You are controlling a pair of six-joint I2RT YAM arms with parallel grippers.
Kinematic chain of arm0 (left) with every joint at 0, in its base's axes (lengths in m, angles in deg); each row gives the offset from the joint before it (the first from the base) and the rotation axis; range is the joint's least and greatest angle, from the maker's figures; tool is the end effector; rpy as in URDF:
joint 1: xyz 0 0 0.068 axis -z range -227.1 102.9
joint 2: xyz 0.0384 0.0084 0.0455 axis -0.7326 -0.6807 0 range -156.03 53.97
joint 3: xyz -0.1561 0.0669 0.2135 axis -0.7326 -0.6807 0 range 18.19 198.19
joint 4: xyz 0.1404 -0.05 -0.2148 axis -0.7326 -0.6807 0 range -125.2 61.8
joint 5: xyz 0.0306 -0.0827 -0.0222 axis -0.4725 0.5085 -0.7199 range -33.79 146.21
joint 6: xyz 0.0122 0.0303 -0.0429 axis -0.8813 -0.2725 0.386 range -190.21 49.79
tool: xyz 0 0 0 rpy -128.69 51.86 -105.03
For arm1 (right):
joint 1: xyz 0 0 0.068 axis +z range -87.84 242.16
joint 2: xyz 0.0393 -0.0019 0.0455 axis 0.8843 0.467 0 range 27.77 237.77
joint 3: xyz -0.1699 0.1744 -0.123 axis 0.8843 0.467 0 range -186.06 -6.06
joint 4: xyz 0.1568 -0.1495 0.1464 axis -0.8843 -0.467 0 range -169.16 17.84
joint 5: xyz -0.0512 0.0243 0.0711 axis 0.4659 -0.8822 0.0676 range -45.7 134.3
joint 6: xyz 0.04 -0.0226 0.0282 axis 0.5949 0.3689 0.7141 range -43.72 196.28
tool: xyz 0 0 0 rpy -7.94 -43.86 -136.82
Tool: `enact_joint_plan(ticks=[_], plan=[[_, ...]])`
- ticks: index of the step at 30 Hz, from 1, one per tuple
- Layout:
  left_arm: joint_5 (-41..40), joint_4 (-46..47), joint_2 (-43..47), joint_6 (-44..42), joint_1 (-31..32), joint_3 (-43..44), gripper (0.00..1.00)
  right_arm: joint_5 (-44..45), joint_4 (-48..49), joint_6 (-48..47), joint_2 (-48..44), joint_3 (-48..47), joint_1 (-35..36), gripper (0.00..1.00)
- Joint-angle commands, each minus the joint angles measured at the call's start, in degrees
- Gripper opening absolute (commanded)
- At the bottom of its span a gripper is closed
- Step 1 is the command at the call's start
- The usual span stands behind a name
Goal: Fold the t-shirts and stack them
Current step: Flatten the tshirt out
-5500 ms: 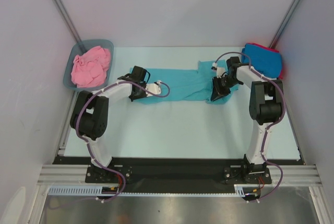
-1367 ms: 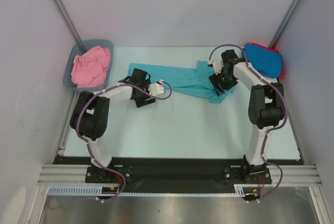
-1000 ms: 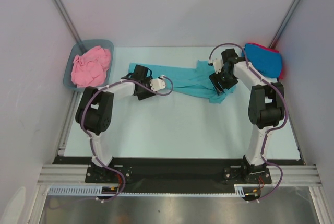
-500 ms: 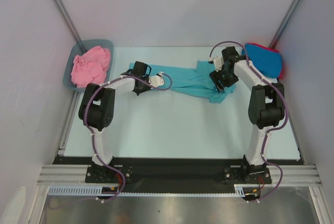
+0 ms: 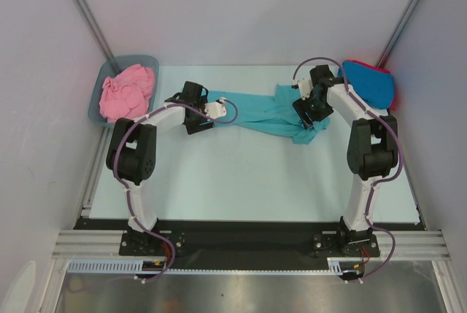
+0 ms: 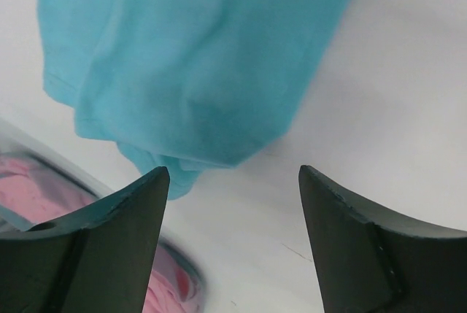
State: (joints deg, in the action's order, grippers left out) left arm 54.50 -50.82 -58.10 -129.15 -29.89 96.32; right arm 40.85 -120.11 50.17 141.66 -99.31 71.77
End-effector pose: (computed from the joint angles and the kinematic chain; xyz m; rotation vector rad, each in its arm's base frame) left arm 0.3980 -0.1222 0.1797 1.5875 2.0453 0.3132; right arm 0.4112 0.0717 0.2227 -0.8624 2.6252 0.0073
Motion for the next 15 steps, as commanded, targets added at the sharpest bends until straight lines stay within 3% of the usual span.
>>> enact_joint_plan(ticks=[1,15], plan=[[2.86,-2.88,1.6,-3.02,-0.34,-0.78,0.78,0.46,0.75,0.79,-1.47,-1.58,0.33,0.67],[-0.22,1.16,-4.64,-10.32,-1.13,2.47,0.76,1.33,0.22,0.8,-1.39,-2.2,0.85,0.67]])
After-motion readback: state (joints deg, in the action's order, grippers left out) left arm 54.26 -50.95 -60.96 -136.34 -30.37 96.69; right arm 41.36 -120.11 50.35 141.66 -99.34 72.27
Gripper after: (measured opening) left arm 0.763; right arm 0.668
